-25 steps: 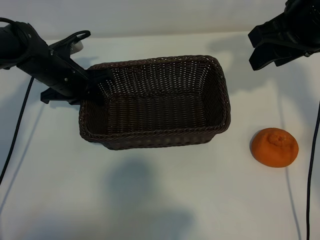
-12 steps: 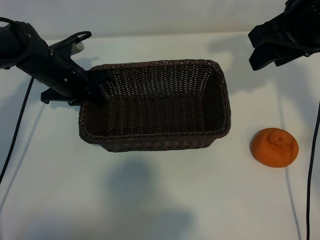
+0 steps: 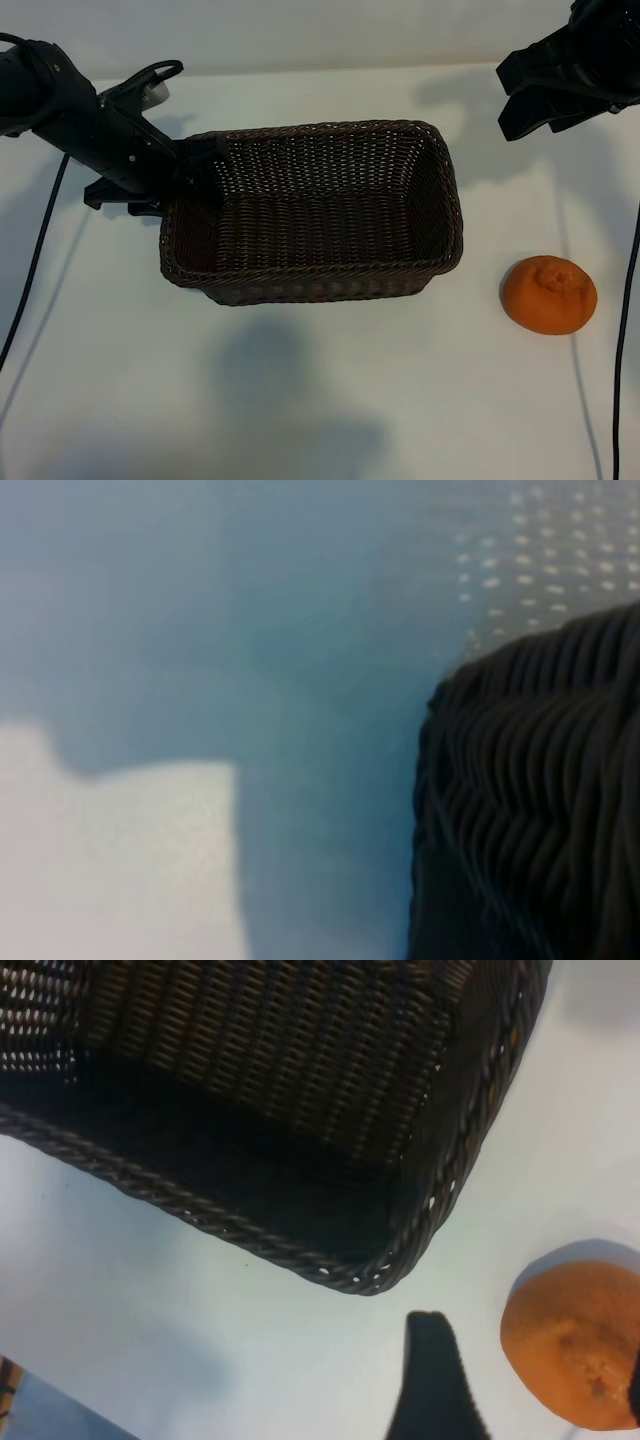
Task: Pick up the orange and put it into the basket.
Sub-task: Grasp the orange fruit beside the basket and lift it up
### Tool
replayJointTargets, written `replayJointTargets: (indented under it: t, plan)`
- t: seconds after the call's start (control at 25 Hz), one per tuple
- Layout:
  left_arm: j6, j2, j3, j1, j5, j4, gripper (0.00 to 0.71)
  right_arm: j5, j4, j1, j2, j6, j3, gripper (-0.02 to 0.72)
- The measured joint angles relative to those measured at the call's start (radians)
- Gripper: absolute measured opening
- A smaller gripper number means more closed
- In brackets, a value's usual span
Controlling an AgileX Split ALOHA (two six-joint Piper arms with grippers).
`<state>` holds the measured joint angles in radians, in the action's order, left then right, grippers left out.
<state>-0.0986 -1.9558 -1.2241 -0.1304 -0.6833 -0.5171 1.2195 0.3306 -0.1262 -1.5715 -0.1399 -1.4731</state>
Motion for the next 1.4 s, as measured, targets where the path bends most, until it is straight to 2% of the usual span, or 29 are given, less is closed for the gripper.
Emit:
replayJointTargets:
  t: [0.64,0.96,1.4]
  plan:
    - [0.000,0.003,0.000,0.013,-0.147,0.039,0.491,0.000,0.001,0.000,0.000,0.000,0.000,0.456]
    - [0.001,0.046,-0.003,0.013,-0.158,0.047,0.491,0.000,0.001,0.000,0.000,0.000,0.000,0.456]
    - [0.042,0.263,-0.085,0.027,-0.391,0.199,0.491,0.000,0.000,0.000,0.000,0.000,0.000,0.456]
